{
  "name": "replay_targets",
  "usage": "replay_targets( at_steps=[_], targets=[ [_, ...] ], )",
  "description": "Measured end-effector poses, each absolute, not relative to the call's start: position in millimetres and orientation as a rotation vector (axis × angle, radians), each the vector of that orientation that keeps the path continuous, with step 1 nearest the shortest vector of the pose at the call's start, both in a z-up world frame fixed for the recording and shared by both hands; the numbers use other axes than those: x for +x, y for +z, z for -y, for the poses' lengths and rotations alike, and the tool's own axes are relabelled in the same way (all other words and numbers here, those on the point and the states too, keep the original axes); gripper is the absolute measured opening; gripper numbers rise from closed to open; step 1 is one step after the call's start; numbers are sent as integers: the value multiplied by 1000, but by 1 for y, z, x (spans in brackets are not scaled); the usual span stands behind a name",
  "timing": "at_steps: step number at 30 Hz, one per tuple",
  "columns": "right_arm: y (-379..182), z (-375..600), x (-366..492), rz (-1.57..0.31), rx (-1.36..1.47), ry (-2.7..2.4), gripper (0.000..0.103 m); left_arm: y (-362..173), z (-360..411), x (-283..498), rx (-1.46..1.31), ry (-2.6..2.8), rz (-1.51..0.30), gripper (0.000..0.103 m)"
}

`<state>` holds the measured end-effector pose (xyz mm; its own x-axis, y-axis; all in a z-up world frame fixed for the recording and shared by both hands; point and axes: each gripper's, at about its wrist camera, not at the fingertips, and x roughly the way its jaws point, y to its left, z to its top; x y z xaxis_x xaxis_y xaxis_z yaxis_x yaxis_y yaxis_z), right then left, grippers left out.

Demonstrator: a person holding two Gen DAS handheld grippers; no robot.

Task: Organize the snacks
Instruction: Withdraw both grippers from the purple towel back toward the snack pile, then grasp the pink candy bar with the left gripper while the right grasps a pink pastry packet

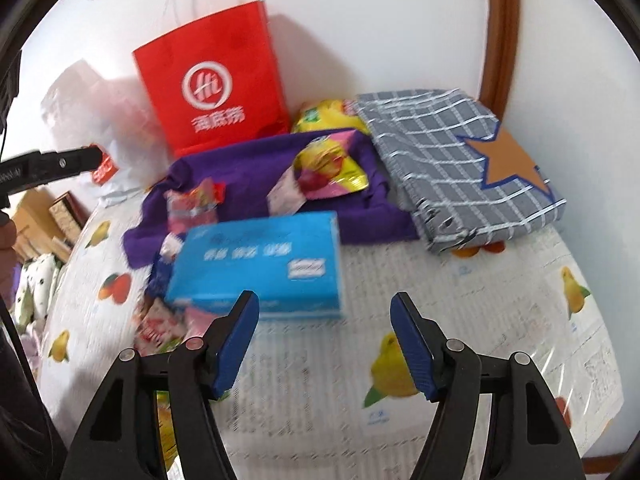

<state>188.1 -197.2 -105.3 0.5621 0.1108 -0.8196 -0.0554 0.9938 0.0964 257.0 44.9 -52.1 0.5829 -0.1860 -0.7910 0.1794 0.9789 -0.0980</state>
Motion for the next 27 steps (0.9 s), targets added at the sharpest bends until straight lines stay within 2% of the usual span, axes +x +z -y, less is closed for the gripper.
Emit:
replay_targets(
  at_steps=[3,8,12,19,21,27],
  targets=[
    [-106,185,181,-966,52,132,72,-60,-60,243,-45,-184,-944,77],
    [-120,161,178,-996,20,171,72,-76,-76,222,-55,-122,-968,77],
    [-138,141,186,-1045,38,225,67,-91,-87,208,-76,-99,-986,77],
    [-161,123,198,-1099,76,260,65,-124,-102,195,-150,-70,-1038,77],
    [-173,117,202,-1135,52,260,60,-129,-104,190,-152,-64,-1044,77],
    [-188,128,203,-1167,20,228,57,-136,-105,182,-162,-68,-1042,77]
  ],
)
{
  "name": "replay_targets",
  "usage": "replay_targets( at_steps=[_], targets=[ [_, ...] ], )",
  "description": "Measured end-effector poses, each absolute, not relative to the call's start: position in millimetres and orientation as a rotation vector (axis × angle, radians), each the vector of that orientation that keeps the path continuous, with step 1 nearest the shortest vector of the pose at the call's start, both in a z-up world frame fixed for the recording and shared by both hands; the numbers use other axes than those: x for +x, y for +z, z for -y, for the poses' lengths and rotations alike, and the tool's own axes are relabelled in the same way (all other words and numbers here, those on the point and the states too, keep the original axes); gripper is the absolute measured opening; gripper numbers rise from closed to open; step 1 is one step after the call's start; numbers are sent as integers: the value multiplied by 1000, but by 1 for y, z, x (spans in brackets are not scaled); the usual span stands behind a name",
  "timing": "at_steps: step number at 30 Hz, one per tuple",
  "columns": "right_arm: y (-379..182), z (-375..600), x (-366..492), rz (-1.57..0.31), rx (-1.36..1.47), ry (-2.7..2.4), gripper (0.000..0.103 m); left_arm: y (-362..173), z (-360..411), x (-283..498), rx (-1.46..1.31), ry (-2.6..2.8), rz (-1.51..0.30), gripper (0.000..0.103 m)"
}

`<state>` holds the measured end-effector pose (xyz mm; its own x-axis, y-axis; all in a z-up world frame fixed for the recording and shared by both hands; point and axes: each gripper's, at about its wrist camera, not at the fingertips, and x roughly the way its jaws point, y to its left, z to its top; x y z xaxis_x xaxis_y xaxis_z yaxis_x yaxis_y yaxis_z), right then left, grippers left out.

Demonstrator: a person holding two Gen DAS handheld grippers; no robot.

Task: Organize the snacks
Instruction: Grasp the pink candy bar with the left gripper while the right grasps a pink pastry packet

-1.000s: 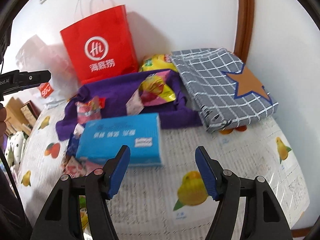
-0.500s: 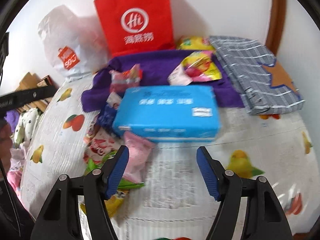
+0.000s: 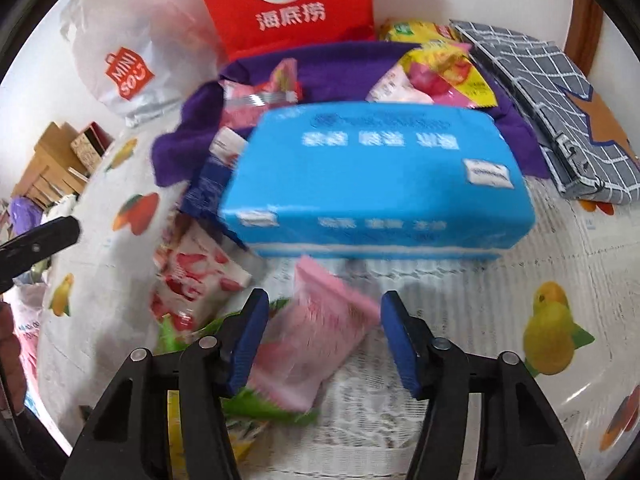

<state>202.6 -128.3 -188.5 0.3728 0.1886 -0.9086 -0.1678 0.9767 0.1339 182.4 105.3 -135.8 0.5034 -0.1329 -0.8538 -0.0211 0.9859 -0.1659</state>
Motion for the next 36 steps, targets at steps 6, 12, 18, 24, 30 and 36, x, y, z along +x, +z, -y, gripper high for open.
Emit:
replay_targets(
  at_steps=[6,12,18,24,30,36],
  targets=[
    [-197,167,196,-1159,-36,171,54,-150,-94,190,-157,-82,-1073,77],
    [-194,209,193,-1144,10,130,53,-168,-72,215,-120,-83,-1106,75],
    [-174,222,170,-1076,14,198,53,-189,-47,239,-38,-100,-1136,70],
    [-160,211,154,-1016,-21,301,61,-192,-41,251,-45,-135,-1115,25],
    [-168,200,152,-1018,-56,366,61,-184,-52,235,-86,-157,-1122,19],
    [-182,183,154,-1045,-127,410,61,-181,-77,209,-104,-92,-1148,19]
  ],
)
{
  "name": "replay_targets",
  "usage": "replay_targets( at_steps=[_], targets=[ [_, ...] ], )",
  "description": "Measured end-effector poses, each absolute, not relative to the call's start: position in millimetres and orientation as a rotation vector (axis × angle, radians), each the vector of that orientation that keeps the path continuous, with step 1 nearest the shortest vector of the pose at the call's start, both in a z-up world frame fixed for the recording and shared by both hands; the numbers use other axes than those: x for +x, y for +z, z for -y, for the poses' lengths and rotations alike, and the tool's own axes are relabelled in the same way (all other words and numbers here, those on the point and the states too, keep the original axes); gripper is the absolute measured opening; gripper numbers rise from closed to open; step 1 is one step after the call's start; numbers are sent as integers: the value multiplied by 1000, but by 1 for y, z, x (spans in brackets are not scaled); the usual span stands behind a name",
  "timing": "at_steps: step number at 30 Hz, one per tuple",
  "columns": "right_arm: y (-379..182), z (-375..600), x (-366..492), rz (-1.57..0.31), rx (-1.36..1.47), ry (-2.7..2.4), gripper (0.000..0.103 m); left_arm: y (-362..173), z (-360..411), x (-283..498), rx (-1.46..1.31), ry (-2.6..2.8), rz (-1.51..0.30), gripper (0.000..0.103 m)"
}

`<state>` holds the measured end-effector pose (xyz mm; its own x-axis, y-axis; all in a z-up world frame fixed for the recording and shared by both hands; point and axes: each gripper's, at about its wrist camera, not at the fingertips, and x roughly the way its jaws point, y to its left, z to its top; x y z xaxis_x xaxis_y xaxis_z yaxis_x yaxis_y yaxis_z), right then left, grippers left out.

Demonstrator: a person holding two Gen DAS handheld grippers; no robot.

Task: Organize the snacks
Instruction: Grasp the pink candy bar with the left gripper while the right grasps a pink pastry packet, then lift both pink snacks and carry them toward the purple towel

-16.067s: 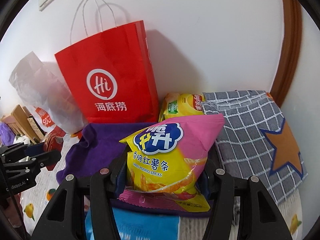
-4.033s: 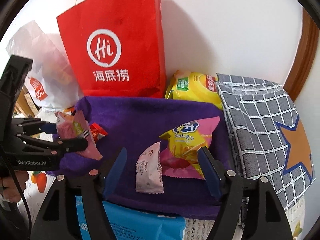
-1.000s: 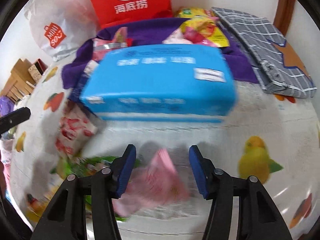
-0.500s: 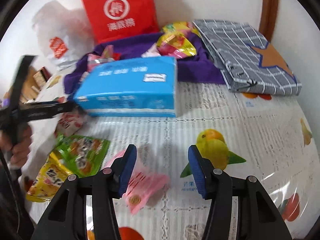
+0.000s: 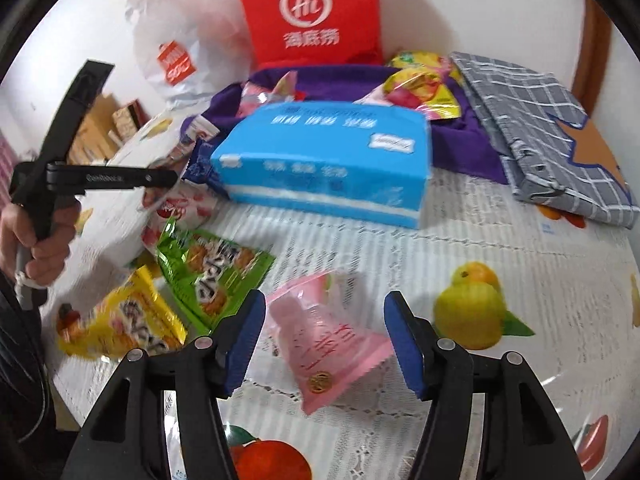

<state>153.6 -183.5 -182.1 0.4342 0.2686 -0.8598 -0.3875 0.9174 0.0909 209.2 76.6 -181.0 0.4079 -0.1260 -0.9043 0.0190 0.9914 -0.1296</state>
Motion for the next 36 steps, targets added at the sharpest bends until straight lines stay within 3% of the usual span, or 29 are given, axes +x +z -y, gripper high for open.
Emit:
replay_targets(
  at_steps=[5,7,11,15,17,19,36],
  targets=[
    [-192,174,151,-1024,-190,377,61,-189,-84,198,-109,-80,-1166,21],
    [-192,177,150,-1020,-182,373,54,-189,-82,198,-94,-75,-1156,23],
    [-192,188,152,-997,-188,296,49,-192,-71,205,-50,-61,-1113,42],
    [-194,207,158,-994,-135,201,49,-194,-63,207,2,-19,-1051,42],
    [-195,215,160,-991,-94,186,50,-194,-63,205,2,-22,-1020,27],
    [-196,218,162,-979,-93,149,50,-194,-66,203,-7,-18,-998,23],
    [-199,213,177,-984,-73,115,50,-197,-68,198,-40,4,-957,24]
  ],
)
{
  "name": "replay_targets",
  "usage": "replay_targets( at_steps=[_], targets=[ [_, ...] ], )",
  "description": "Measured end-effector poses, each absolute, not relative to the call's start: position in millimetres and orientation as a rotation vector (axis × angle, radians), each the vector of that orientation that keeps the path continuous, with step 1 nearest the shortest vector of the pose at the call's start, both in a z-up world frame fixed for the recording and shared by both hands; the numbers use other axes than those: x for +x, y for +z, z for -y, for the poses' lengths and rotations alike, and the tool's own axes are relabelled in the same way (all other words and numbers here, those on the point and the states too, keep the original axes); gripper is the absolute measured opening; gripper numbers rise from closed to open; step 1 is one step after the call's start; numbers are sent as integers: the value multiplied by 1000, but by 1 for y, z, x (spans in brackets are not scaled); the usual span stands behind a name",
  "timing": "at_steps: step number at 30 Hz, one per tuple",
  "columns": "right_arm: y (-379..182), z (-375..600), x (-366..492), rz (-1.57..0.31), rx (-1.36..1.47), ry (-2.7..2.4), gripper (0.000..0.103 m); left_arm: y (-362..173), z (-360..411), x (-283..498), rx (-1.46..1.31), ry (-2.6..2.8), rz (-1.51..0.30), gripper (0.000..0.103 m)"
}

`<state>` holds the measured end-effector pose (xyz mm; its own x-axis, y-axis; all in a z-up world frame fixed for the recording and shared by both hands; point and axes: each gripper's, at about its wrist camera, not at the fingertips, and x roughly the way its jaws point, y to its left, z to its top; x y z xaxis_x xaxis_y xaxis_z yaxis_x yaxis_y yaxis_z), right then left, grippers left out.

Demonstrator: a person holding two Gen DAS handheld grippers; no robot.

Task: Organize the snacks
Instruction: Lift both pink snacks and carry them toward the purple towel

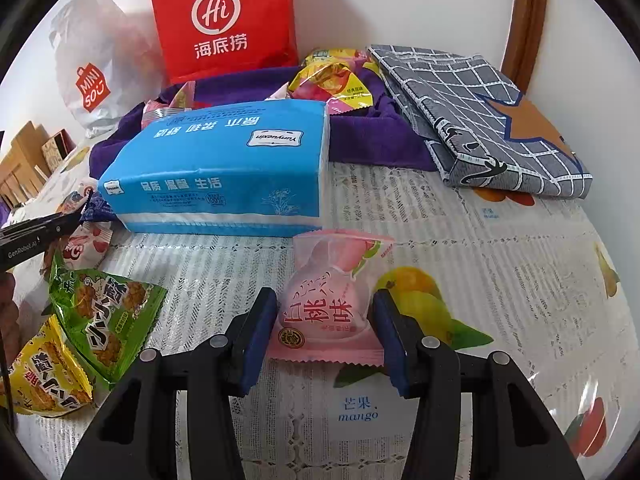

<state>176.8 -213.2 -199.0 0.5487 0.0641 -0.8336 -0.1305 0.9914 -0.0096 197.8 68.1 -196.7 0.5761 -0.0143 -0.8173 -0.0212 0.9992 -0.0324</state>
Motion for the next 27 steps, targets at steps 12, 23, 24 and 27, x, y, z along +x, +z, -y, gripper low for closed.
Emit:
replay_targets(
  at_steps=[12,23,24,27],
  targets=[
    [-199,214,178,-980,-66,117,48,-195,-65,195,-41,-3,-957,20],
    [-169,213,166,-916,-20,118,46,-180,-66,185,-86,-68,-978,19],
    [-165,211,165,-912,-31,116,46,-177,-66,183,-80,-67,-973,19],
    [-153,203,163,-899,-33,130,41,-163,-65,172,-79,-88,-957,19]
  ],
)
